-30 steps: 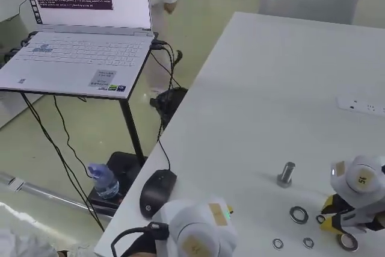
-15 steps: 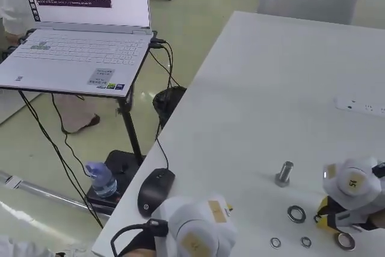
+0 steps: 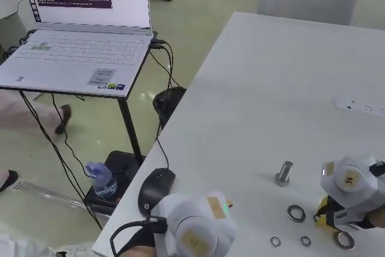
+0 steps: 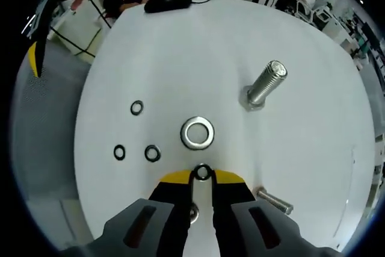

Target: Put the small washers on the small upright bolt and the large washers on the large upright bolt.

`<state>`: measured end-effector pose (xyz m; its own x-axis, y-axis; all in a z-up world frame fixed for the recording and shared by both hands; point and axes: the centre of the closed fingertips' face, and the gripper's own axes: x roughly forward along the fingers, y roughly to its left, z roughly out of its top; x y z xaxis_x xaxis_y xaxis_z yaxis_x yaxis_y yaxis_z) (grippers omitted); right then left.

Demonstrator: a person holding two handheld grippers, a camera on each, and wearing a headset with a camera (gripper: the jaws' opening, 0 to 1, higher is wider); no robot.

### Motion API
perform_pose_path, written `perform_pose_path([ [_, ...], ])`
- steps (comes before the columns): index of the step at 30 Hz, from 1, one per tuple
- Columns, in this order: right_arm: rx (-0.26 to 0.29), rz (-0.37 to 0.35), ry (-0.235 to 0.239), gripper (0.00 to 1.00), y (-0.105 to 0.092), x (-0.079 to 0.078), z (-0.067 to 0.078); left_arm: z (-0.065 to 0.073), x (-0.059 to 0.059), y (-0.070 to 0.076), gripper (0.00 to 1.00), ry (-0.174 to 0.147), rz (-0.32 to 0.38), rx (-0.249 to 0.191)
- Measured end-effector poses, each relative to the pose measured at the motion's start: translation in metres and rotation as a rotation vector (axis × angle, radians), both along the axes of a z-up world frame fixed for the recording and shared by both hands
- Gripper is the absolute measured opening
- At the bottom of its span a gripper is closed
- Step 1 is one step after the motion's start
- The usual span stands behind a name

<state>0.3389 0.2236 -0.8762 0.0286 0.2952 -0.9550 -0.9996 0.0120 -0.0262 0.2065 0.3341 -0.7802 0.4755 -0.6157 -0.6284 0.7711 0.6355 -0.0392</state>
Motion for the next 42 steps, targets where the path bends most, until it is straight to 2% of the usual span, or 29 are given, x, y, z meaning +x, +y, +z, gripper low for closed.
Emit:
perform_pose_path([
  [4, 0.002, -0.017, 0.015, 0.13, -0.004, -0.001, 0.004, -0.001, 0.001, 0.000, 0.83, -0.008, -0.001, 0.006],
  [12, 0.016, -0.067, 0.016, 0.13, -0.023, 0.001, 0.025, 0.001, 0.004, -0.006, 0.82, -0.015, -0.012, 0.006],
  [20, 0.011, -0.119, -0.007, 0.13, -0.051, 0.006, 0.040, 0.000, 0.005, -0.005, 0.83, -0.015, -0.016, 0.013],
  [23, 0.008, -0.133, -0.015, 0.13, -0.060, 0.010, 0.043, -0.001, 0.004, -0.005, 0.82, 0.002, -0.011, 0.014],
  [25, 0.007, -0.145, -0.022, 0.13, -0.063, 0.013, 0.048, -0.001, 0.005, -0.005, 0.82, -0.004, -0.015, 0.016],
  [32, 0.025, -0.184, -0.031, 0.13, -0.062, 0.025, 0.066, -0.001, 0.006, -0.003, 0.82, 0.001, -0.006, 0.019],
  [37, 0.020, -0.174, -0.037, 0.13, -0.058, 0.031, 0.072, -0.002, 0.006, -0.003, 0.83, 0.005, -0.006, 0.022],
  [40, 0.022, -0.169, -0.043, 0.13, -0.053, 0.038, 0.077, -0.001, 0.007, -0.004, 0.83, -0.013, -0.019, 0.023],
  [42, 0.025, -0.167, -0.047, 0.13, -0.049, 0.041, 0.079, -0.001, 0.007, -0.004, 0.83, -0.012, -0.019, 0.022],
])
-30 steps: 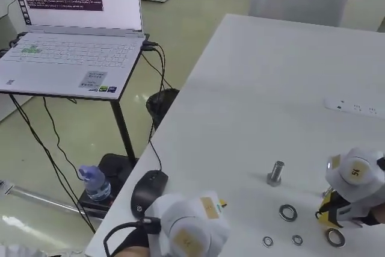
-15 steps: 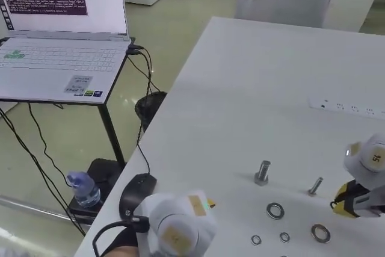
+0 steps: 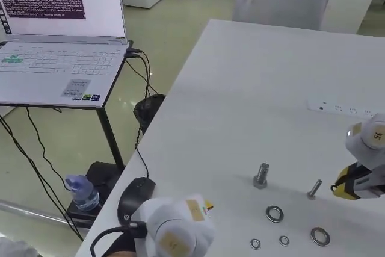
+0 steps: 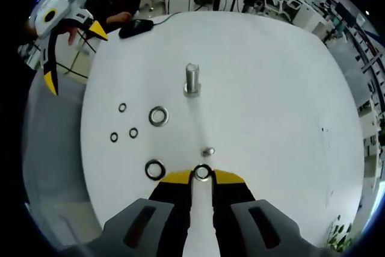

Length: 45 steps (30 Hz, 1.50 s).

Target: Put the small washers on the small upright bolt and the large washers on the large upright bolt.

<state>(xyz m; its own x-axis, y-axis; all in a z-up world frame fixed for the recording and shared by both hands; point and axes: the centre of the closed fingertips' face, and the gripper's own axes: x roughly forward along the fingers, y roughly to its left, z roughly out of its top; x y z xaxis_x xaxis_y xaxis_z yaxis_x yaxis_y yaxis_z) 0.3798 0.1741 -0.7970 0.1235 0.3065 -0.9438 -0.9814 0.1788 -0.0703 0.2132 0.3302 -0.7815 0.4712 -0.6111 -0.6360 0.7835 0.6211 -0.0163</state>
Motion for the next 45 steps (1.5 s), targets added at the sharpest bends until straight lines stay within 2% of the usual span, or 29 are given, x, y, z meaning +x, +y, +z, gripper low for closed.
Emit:
perform_pose_path([
  [11, -0.010, 0.018, 0.004, 0.13, 0.012, 0.012, -0.002, -0.003, -0.001, 0.001, 0.83, 0.008, -0.003, 0.003],
  [18, -0.017, 0.024, 0.013, 0.13, 0.015, 0.010, -0.009, -0.003, 0.000, 0.003, 0.83, 0.007, -0.004, 0.007],
  [30, -0.041, 0.040, 0.008, 0.13, 0.017, 0.012, -0.016, -0.011, -0.006, 0.003, 0.82, 0.039, -0.003, 0.020],
  [38, -0.047, 0.041, 0.010, 0.13, 0.018, 0.012, -0.021, -0.010, -0.005, 0.008, 0.81, 0.034, 0.002, 0.013],
  [45, -0.053, 0.045, 0.020, 0.13, 0.019, 0.012, -0.026, -0.006, -0.004, 0.004, 0.81, 0.021, -0.001, -0.004],
])
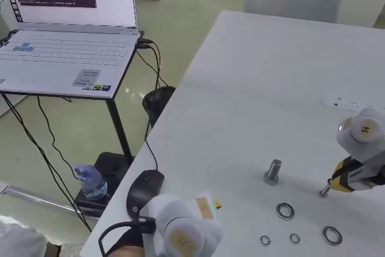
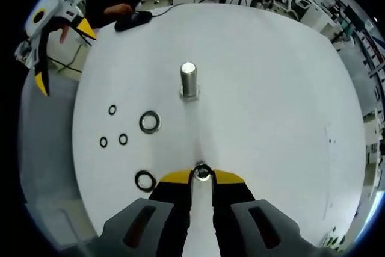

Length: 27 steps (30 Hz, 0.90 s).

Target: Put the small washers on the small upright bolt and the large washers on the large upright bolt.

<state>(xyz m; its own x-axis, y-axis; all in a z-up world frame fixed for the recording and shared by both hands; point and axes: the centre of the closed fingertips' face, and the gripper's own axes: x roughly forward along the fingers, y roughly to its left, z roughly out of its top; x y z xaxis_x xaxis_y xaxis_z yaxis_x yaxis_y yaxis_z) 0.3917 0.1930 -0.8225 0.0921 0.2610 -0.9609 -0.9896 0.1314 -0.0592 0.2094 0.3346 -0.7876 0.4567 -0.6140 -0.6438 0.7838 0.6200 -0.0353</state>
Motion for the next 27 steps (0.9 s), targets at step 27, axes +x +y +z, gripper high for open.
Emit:
perform_pose_path([
  [27, -0.035, 0.014, 0.029, 0.13, 0.001, 0.000, -0.035, -0.005, 0.007, 0.007, 0.88, -0.010, 0.030, 0.021],
])
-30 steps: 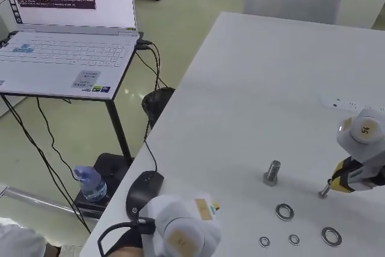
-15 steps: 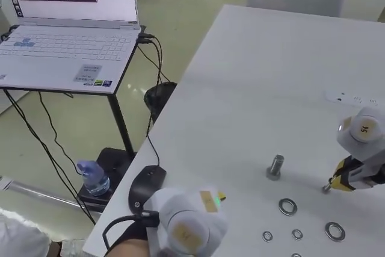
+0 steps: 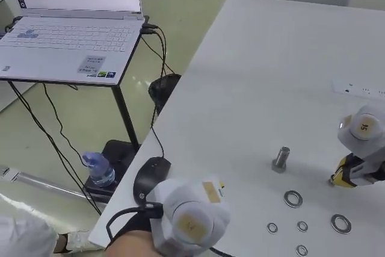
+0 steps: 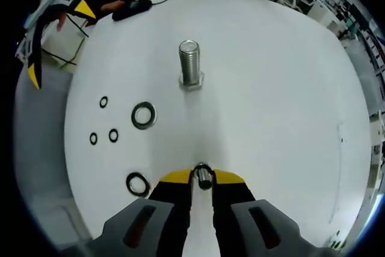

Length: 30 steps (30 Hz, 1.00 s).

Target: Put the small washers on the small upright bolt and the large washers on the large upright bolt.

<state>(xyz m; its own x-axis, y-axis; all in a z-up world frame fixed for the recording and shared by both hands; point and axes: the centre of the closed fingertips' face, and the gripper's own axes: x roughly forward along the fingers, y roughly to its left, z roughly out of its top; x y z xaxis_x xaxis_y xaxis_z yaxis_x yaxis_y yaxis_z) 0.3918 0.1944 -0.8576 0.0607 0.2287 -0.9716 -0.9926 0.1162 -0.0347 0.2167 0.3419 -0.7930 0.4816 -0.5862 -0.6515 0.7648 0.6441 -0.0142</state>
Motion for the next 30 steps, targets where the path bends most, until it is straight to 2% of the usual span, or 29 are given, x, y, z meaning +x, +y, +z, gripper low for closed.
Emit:
perform_pose_path([
  [12, -0.014, 0.004, 0.003, 0.13, -0.002, 0.004, -0.011, -0.002, 0.000, 0.000, 0.87, 0.009, 0.005, -0.007],
  [24, -0.016, 0.002, 0.005, 0.13, 0.001, 0.003, -0.012, -0.005, -0.003, 0.002, 0.85, 0.021, 0.000, 0.006],
  [30, -0.015, 0.004, 0.012, 0.13, 0.002, 0.000, -0.011, -0.002, -0.003, 0.002, 0.86, 0.019, 0.001, -0.009],
])
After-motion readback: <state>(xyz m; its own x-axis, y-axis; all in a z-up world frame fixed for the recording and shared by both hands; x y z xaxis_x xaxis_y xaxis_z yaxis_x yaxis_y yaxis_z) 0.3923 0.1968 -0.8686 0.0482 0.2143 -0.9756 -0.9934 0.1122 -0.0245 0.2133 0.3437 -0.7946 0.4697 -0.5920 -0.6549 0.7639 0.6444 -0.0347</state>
